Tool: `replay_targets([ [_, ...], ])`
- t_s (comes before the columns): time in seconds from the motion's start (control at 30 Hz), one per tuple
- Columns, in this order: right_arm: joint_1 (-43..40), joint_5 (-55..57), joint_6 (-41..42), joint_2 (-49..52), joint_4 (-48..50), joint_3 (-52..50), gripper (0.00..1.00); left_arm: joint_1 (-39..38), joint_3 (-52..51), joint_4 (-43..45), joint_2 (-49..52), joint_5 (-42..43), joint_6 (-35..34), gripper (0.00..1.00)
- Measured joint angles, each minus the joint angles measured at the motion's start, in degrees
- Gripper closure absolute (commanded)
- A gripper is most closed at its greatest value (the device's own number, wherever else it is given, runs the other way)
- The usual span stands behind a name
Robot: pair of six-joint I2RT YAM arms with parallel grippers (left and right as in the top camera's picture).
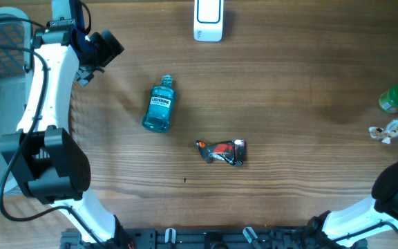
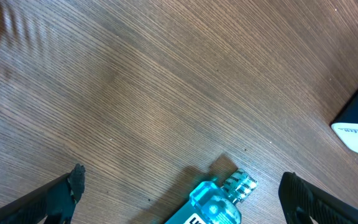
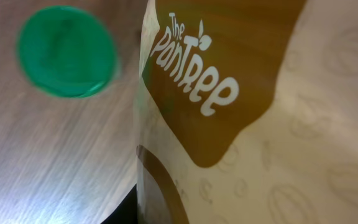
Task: Scan the item barcode
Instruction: 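Carry the bread bag to the right table edge and release it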
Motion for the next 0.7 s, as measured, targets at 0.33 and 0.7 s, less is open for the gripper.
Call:
replay_targets([
  [0.33, -2.6, -5.5, -0.3, 0.0, 2.5, -0.1, 0.00, 0.0, 0.0, 0.0, 0.0, 0.0, 0.0, 0.00],
  [0.7, 10.8, -23.3, 2.1, -14.0, -4.9, 2.1, 0.00, 0.0, 0.0, 0.0, 0.0, 0.0, 0.0, 0.00],
])
